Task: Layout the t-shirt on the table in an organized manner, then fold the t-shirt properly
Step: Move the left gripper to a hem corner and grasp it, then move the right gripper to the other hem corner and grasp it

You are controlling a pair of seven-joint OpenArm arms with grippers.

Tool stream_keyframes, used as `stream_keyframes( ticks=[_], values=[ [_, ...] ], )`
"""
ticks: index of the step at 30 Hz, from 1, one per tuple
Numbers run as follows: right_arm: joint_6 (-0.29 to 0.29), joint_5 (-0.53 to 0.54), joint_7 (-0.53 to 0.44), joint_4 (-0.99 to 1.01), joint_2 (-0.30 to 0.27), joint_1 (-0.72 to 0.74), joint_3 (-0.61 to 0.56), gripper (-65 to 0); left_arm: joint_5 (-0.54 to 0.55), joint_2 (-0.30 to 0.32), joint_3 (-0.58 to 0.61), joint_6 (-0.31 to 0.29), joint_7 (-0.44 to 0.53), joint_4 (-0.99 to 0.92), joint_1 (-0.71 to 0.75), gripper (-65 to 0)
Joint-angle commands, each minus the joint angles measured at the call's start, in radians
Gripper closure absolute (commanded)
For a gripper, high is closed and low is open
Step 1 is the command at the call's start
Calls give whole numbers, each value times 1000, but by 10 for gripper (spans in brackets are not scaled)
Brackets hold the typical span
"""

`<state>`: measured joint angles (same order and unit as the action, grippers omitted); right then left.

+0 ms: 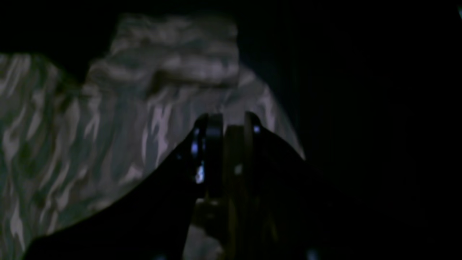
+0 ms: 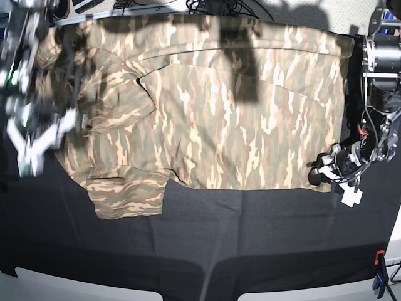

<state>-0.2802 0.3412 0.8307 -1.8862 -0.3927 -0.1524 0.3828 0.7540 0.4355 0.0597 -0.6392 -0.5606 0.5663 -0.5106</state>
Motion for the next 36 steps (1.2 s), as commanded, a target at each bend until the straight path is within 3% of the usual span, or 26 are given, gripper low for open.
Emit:
stream_keyframes(
  ticks=[1, 5, 7, 10, 13, 18, 20, 24, 27, 29, 33, 36],
  values=[
    [7, -5, -12, 36, -15, 42, 8, -104, 6, 14, -1, -8, 7, 11, -26, 0],
    [-20, -20, 8, 269, -15, 190, 8, -104, 6, 14, -1, -8, 4, 11, -26, 0],
    [-96, -56, 19, 383, -14, 269, 6, -104, 6, 14, -1, -8, 4, 11, -26, 0],
    [-254, -95, 28, 527, -35, 366, -35, -110, 6, 14, -1, -8, 5, 11, -27, 0],
    [-330, -100, 21, 608, -77, 420, -168, -153, 6, 14, -1, -8, 5, 11, -26, 0],
    [-339, -164, 22, 612, -144, 471, -474, -167, 6, 14, -1, -8, 5, 11, -27, 0],
    [-318, -238, 20, 612, -162, 491, -597, -167, 6, 14, -1, -8, 5, 11, -26, 0],
    [-175, -439, -32, 612, -180, 525, -796, -167, 6, 14, -1, -8, 5, 11, -26, 0],
    [-115, -552, -87, 612, -190, 535, -900, -167, 6, 14, -1, -8, 5, 11, -27, 0],
    [-89, -620, -109, 613, -192, 534, -944, -167, 6, 14, -1, -8, 4, 11, -26, 0],
    [33, -716, -109, 613, -192, 535, -972, -167, 6, 14, -1, -9, 5, 11, -27, 0],
    [55, -732, -125, 628, -192, 538, -971, -167, 6, 14, -1, -8, 5, 11, -26, 0]
  ],
)
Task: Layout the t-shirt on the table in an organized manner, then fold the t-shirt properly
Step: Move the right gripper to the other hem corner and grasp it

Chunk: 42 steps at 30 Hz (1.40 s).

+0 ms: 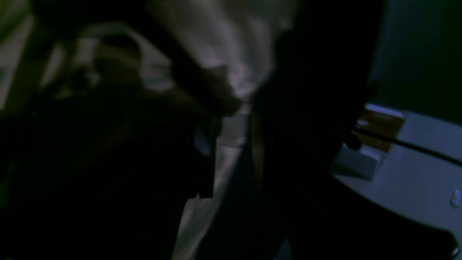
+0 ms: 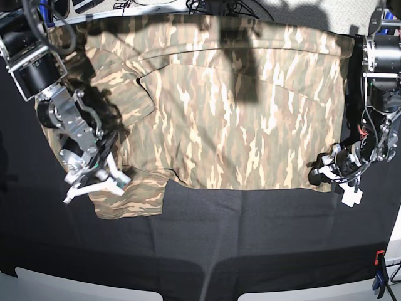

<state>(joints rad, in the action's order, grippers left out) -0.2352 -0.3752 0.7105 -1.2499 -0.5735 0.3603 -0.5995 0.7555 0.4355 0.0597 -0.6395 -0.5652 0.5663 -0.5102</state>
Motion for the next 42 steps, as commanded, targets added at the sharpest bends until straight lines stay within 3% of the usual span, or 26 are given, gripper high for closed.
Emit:
stream_keyframes(
  ticks=[1, 5, 12, 27, 33, 42],
  values=[
    [10, -17, -27, 7, -11, 27, 11, -167, 5, 14, -1, -8, 9, 11, -27, 0],
    [8, -19, -113, 69, -8, 27, 11, -167, 5, 14, -1, -8, 8, 11, -27, 0],
    [9, -71, -173, 85, 0, 27, 11, -167, 5, 14, -1, -8, 9, 11, -27, 0],
    [28, -93, -229, 88, 0, 39, 11, -167, 5, 13, -1, -8, 13, 11, -27, 0],
    [26, -93, -312, 134, 0, 45, 11, -167, 5, 13, -1, -8, 13, 11, -27, 0],
    [26, -94, -345, 180, 2, 61, 11, -167, 5, 13, -1, -8, 13, 11, -27, 0]
  ],
)
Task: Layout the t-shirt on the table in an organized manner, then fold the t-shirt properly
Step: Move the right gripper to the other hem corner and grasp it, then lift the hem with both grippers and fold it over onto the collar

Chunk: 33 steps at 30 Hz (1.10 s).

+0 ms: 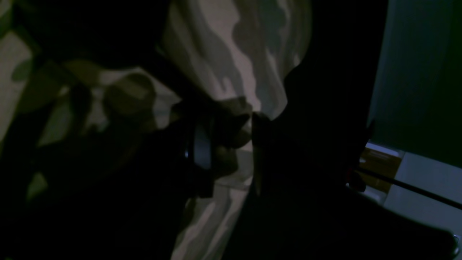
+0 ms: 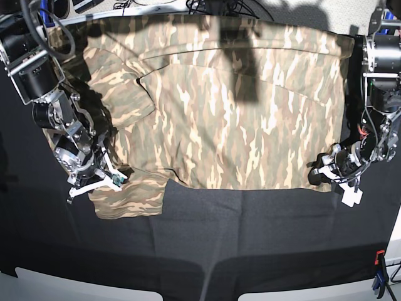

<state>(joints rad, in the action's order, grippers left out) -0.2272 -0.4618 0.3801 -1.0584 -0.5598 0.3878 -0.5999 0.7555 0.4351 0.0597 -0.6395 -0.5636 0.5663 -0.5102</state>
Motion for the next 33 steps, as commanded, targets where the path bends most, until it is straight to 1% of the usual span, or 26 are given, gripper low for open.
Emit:
stream_keyframes(
  ticks=[1, 5, 9, 10, 11, 12, 13, 14, 15, 17, 19, 20, 23, 25, 27, 33],
  values=[
    [18, -9, -19, -11, -11, 37, 11, -167, 5, 14, -1, -8, 12, 11, -27, 0],
    [19, -11, -26, -1, -1, 42, 11, -166, 5, 14, -1, -8, 12, 11, -27, 0],
    [18, -31, -42, 44, 31, 61, 11, -157, 5, 14, -1, -8, 12, 11, -27, 0],
    [18, -45, -42, 58, 42, 66, 11, -138, 5, 14, -1, -8, 11, 11, -27, 0],
    [19, -50, -41, 71, 53, 71, 11, -93, 5, 14, -1, -8, 11, 11, -27, 0],
    [19, -52, -41, 80, 63, 76, 11, -30, 5, 14, -1, -8, 11, 11, -27, 0],
    [20, -51, -37, 85, 72, 79, 11, 0, 5, 14, -1, -8, 11, 11, -27, 0],
    [24, -49, -30, 85, 80, 82, 11, 0, 5, 14, -1, -8, 12, 11, -27, 0],
    [40, -31, -16, 85, 87, 86, 11, 0, 5, 14, -1, -8, 12, 11, -28, 0],
    [88, 25, 11, 85, 101, 101, 11, 0, 3, 14, -1, -8, 12, 11, -35, 0],
    [128, 50, 47, 85, 111, 127, 11, 0, 3, 14, -1, -8, 14, 11, -47, 0],
    [136, 51, 60, 85, 114, 142, 11, 0, -5, 14, -1, -8, 23, 11, -54, 0],
    [137, 68, 92, 85, 114, 194, 11, 0, -92, 14, -1, -4, 85, 11, -79, 0],
    [137, 95, 119, 86, 114, 227, 11, 0, -129, 14, -1, 20, 104, 11, -92, 0],
    [137, 103, 126, 86, 114, 256, 11, 0, -131, 14, -1, 48, 117, 11, -101, 0],
    [137, 104, 126, 116, 115, 330, 11, 0, -132, 14, -1, 48, 169, 11, -108, 0]
  ],
)
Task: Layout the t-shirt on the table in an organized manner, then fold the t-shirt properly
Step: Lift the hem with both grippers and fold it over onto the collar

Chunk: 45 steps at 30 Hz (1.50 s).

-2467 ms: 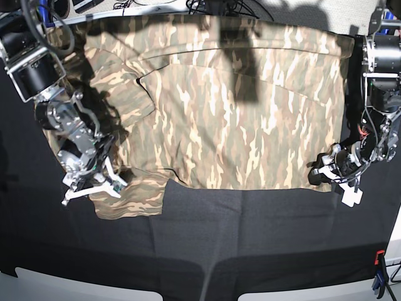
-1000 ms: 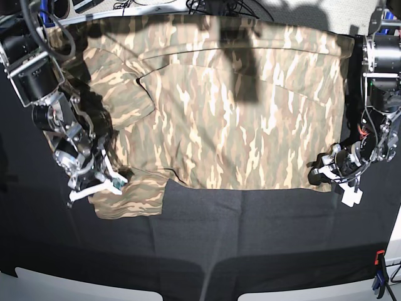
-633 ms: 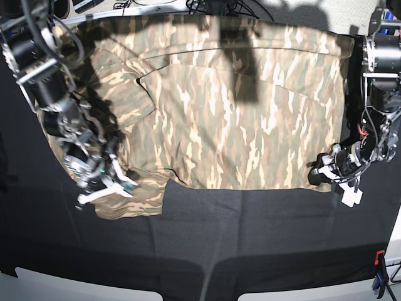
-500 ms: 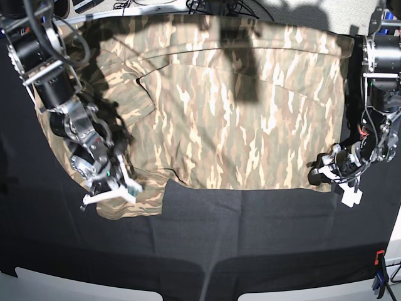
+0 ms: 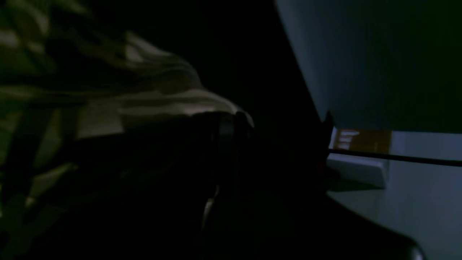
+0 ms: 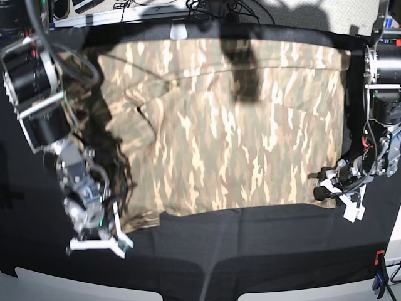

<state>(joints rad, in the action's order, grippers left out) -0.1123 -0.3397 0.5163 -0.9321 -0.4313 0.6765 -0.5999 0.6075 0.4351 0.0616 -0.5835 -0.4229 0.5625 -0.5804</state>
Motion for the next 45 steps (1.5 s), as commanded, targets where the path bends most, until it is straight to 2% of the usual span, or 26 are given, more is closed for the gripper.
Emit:
stream_keyframes(
  ticks=[1, 10, 13, 15, 17, 19, 23, 29, 32, 36, 42, 45],
  values=[
    [23, -18, -11, 3, -12, 54, 11, 0, 16, 14, -3, -7, 35, 15, -38, 0],
    [18, -19, -8, 44, -9, 82, 11, 0, 19, 14, -3, -8, 30, 15, -59, 0],
    [18, -19, 42, 44, -3, 82, 11, 0, 21, 14, -3, -10, 27, 16, -68, 0],
    [19, -19, 81, 44, 3, 81, 11, 0, 21, 14, -3, -46, 21, 18, -68, 0],
    [19, -19, 87, 44, 2, 79, 11, 0, 24, 13, -3, -113, -19, 23, -68, 0],
    [23, -19, 103, 43, 2, 76, 11, 0, 42, 11, -3, -115, -61, 31, -67, 0],
    [23, -18, 130, 26, 2, 68, 11, 0, 75, 12, -3, -115, -79, 65, -55, 0],
    [23, -15, 146, -30, -14, 13, 11, 0, 74, 15, -3, -115, -134, 217, 31, 0],
    [23, -16, 157, -90, -40, -38, 11, 0, 87, 24, -3, -115, -131, 314, 99, 0],
    [23, -15, 185, -199, -101, -126, 11, 0, 200, 46, -3, -115, -166, 420, 189, 0],
    [27, 0, 246, -414, -206, -274, 11, 0, 207, 67, -8, -115, -188, 535, 291, 0],
    [67, 27, 282, -526, -258, -338, 11, 0, 207, 66, -37, -115, -195, 591, 346, 0]
  ],
)
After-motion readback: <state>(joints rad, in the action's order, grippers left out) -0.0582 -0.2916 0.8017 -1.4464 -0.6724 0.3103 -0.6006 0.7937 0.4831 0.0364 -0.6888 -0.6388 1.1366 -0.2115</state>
